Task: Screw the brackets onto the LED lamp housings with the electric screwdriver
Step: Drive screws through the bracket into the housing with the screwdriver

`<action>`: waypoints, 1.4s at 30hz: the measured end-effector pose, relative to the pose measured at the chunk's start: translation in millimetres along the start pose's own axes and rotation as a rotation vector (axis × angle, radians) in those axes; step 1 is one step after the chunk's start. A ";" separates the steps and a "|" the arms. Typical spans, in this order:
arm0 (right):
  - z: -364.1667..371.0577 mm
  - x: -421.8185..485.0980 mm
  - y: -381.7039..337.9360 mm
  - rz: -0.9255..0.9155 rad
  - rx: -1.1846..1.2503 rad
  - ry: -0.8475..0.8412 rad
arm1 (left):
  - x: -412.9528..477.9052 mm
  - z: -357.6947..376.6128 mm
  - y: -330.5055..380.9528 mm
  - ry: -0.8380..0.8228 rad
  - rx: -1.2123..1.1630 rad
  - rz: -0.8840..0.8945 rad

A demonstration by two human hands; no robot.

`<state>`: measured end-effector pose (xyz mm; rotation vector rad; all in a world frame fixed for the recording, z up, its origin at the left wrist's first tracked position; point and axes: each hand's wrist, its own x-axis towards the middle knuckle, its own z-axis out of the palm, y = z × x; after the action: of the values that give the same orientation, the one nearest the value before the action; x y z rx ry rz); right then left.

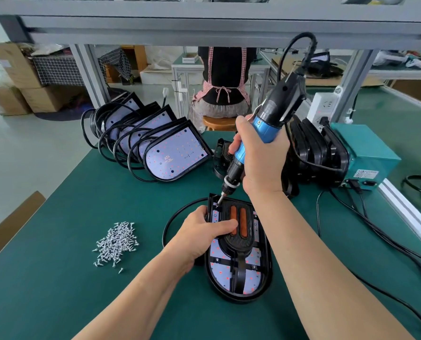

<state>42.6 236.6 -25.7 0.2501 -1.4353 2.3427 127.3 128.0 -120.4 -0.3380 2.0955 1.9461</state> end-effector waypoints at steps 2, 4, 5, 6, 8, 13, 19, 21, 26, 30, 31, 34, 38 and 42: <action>1.8 -1.3 0.4 -0.011 -0.023 -0.014 | -0.1 -0.3 -1.0 0.007 0.000 0.003; 2.3 -2.0 1.4 -0.029 -0.032 -0.024 | 0.4 -0.4 -2.2 0.004 -0.007 0.010; 2.4 -2.0 2.2 -0.038 -0.034 -0.025 | 1.2 -0.4 -2.8 0.002 -0.010 0.013; 2.2 -1.7 3.3 -0.044 -0.040 -0.020 | 2.2 -0.7 -3.3 0.002 -0.015 0.016; 1.5 -0.9 6.0 -0.052 -0.059 -0.004 | 4.6 -1.3 -4.4 0.003 -0.025 0.023; -0.8 -1.8 9.8 -0.045 -0.078 -0.019 | 6.5 -1.0 -6.9 0.017 -0.024 0.027; -6.5 -4.5 9.0 -0.015 -0.035 -0.035 | 5.0 0.1 -7.6 0.029 -0.011 0.024; -12.0 -2.6 8.0 0.025 0.000 -0.020 | 3.6 0.8 -6.5 0.029 -0.007 0.023; -23.5 -0.8 -1.4 0.115 0.100 0.072 | -0.9 1.3 -3.1 0.017 -0.009 0.010; -34.6 14.5 -37.9 0.016 0.129 0.145 | -1.6 -0.8 -0.4 0.019 0.010 0.010; -41.2 19.4 -47.9 0.023 0.130 0.156 | -1.4 -1.2 -0.8 0.022 0.015 0.009; -72.1 23.5 -60.7 0.153 0.065 0.213 | -2.0 -1.5 -2.0 0.021 0.023 0.008; -120.6 2.6 -40.6 0.375 -0.094 0.333 | -3.0 -0.9 -1.0 0.020 0.037 -0.002; -157.8 -17.8 -18.0 0.534 -0.070 0.424 | -2.3 -0.9 0.7 0.098 0.147 -0.003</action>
<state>73.3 379.6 -90.0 -0.6909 -1.4839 2.5149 129.2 127.2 -118.8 -0.4137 2.2818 1.7949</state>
